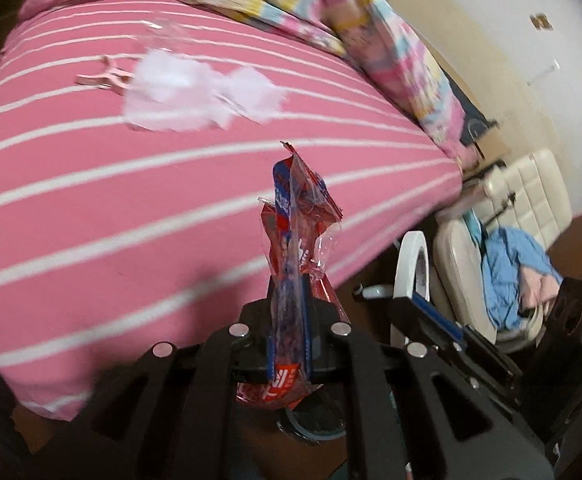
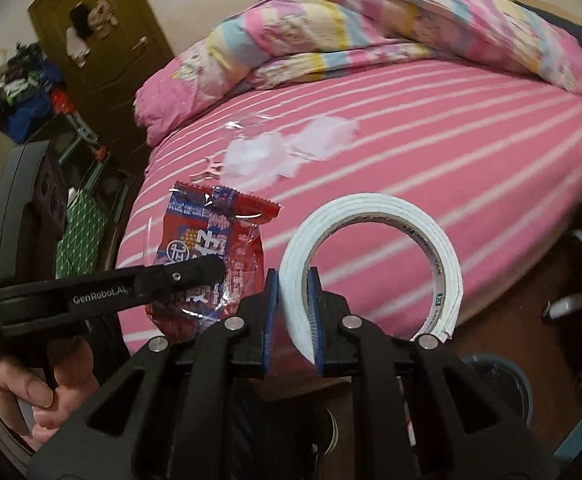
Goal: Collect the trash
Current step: 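Carry the red packet with the left tool while the right tool carries the tape roll to the bin, then open both tools over the bin to drop the packet and tape roll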
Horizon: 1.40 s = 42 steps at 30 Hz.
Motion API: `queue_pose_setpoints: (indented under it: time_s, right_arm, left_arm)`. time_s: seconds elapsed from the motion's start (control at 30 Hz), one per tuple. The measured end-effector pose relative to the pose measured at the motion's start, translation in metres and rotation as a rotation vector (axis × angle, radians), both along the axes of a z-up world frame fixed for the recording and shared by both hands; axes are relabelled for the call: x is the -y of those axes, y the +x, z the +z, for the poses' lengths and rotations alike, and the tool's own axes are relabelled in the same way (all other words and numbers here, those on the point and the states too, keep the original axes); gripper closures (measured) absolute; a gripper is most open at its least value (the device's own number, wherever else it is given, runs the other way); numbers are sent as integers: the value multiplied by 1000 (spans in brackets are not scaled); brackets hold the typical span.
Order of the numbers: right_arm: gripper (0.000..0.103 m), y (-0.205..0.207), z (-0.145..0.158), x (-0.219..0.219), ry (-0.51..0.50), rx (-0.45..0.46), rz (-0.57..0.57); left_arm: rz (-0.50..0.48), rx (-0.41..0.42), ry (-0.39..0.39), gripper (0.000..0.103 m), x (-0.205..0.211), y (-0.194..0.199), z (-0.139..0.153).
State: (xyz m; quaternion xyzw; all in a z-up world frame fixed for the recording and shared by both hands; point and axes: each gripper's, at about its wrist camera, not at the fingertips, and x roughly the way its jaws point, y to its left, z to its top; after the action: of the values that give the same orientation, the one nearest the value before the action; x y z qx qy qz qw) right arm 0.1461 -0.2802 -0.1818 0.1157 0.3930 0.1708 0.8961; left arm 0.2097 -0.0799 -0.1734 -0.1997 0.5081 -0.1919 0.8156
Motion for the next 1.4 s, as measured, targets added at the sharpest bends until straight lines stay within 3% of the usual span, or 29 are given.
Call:
queue_pose_setpoints:
  time_s: [0.3, 0.57, 0.93, 1.0, 1.07, 1.13, 1.2, 1.27, 1.4]
  right_arm:
    - [88, -51, -42, 81, 49, -67, -153]
    - [88, -77, -108, 143, 61, -206, -261]
    - [86, -75, -174, 169, 28, -352, -320]
    - [84, -73, -181, 170, -5, -370, -336]
    - [72, -74, -185, 173, -35, -383, -359]
    - [67, -75, -186, 177, -49, -394, -386]
    - [60, -80, -186, 183, -60, -394, -413]
    - [57, -80, -186, 185, -57, -397, -426]
    - [54, -86, -179, 186, -58, -387, -453]
  left_arm:
    - [-152, -74, 33, 94, 92, -21, -35]
    - [-304, -172, 79, 94, 168, -35, -92]
    - [-485, -244, 189, 94, 229, -29, -172]
    - [-520, -236, 224, 88, 238, -27, -181]
    - [-541, -237, 285, 67, 246, -27, -192]
    - [-536, -243, 328, 54, 248, -25, -200]
    - [-534, -248, 317, 54, 248, -24, -202]
    - [-526, -241, 307, 44, 247, -23, -199]
    - [-501, -225, 276, 44, 239, -19, -190]
